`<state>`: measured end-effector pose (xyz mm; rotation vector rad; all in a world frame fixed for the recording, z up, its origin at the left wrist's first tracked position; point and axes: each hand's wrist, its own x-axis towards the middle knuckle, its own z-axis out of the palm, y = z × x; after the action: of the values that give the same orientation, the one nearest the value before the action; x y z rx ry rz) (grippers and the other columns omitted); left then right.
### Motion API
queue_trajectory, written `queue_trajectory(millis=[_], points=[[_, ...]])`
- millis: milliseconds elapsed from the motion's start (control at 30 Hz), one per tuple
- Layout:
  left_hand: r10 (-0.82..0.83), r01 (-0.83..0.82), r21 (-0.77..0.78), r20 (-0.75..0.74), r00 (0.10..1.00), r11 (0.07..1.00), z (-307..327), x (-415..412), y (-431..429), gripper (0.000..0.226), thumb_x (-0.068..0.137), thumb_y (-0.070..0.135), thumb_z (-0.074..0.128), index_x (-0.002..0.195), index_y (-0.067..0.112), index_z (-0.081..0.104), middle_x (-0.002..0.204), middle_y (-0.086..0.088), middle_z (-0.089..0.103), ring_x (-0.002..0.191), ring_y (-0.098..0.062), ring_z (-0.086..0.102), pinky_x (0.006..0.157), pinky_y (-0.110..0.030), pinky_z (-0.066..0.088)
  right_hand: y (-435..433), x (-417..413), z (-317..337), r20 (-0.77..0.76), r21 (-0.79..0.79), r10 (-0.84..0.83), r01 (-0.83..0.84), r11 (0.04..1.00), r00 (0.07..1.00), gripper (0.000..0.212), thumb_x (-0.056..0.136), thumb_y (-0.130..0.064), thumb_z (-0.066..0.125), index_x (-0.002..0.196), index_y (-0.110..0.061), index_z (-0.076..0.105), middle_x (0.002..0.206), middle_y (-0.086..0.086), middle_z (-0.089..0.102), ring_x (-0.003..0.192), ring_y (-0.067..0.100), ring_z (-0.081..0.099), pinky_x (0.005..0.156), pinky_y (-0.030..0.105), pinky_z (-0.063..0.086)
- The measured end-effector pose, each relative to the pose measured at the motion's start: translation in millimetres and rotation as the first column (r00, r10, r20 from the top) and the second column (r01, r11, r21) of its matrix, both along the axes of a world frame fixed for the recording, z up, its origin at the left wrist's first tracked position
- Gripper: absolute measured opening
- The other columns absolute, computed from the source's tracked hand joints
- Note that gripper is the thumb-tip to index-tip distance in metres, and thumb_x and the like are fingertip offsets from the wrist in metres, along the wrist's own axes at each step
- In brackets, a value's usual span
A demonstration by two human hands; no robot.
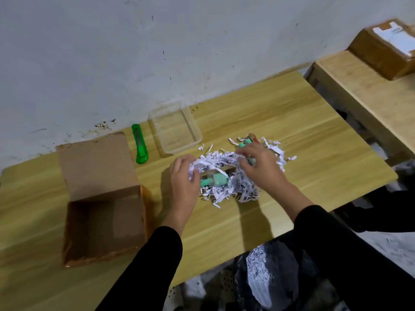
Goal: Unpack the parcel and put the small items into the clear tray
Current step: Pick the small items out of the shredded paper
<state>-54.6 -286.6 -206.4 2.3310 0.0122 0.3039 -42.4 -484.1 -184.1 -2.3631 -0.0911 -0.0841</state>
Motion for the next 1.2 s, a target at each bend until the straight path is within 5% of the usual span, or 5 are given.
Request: queue_trajectory(millis=[133, 533, 700, 933, 1200], points=[[-0.175, 0.180, 0.062, -0.079, 0.981, 0.982, -19.7, -3.6, 5.8, 0.026, 0.089, 0.001, 0.053, 0.110, 0.007, 0.067, 0.119, -0.011, 0.063, 0.115, -0.023, 0.053, 0.101, -0.031, 0.039, 37.8, -0.8, -17.8, -0.041, -0.137, 0.374, -0.376, 0.916, 0.927, 0.022, 0.085, -0.013, 0.058, 0.103, -0.012, 0.070, 0.101, 0.007, 0.068, 0.096, 0.027, 0.059, 0.085, 0.036, 0.049], [-0.134, 0.143, 0.007, -0.317, 0.939, 0.990, -24.5, 9.4, 8.3, 0.037, 0.099, 0.016, 0.038, 0.135, 0.015, 0.050, 0.148, -0.007, 0.040, 0.141, -0.018, 0.027, 0.113, -0.025, 0.019, -16.0, 11.0, -20.0, -0.060, -0.272, 0.207, -0.216, 0.938, 0.976, 0.015, 0.083, -0.008, 0.064, 0.092, 0.000, 0.072, 0.092, 0.018, 0.065, 0.088, 0.038, 0.059, 0.079, 0.049, 0.052], [-0.111, 0.121, 0.015, -0.301, 0.947, 0.992, -31.7, 3.7, 14.9, 0.039, 0.100, 0.017, 0.037, 0.137, 0.014, 0.046, 0.149, -0.006, 0.038, 0.142, -0.018, 0.026, 0.118, -0.032, 0.020, 2.6, 9.7, -5.0, 0.039, -0.217, 0.253, -0.239, 0.946, 0.967, 0.017, 0.083, -0.008, 0.063, 0.098, -0.002, 0.069, 0.094, 0.016, 0.060, 0.090, 0.031, 0.058, 0.075, 0.041, 0.051], [-0.078, 0.119, 0.139, -0.269, 0.960, 0.983, -42.6, -5.6, 21.6, 0.037, 0.099, 0.014, 0.038, 0.134, 0.008, 0.048, 0.150, -0.010, 0.036, 0.143, -0.023, 0.025, 0.117, -0.037, 0.021, 37.6, 13.4, -11.0, -0.267, -0.227, 0.381, -0.442, 0.868, 0.885, 0.047, 0.080, -0.029, 0.069, 0.120, -0.007, 0.057, 0.113, 0.013, 0.056, 0.108, 0.028, 0.051, 0.090, 0.041, 0.048], [-0.037, 0.102, 0.218, -0.284, 0.958, 0.971, -44.1, -10.6, 16.5, 0.045, 0.101, 0.020, 0.032, 0.145, 0.018, 0.030, 0.157, -0.003, 0.021, 0.146, -0.016, 0.010, 0.119, -0.032, 0.005, 30.6, 15.5, -13.0, -0.331, -0.217, 0.345, -0.427, 0.878, 0.878, 0.055, 0.072, -0.025, 0.075, 0.122, -0.012, 0.056, 0.116, 0.010, 0.058, 0.106, 0.027, 0.053, 0.083, 0.040, 0.050]])
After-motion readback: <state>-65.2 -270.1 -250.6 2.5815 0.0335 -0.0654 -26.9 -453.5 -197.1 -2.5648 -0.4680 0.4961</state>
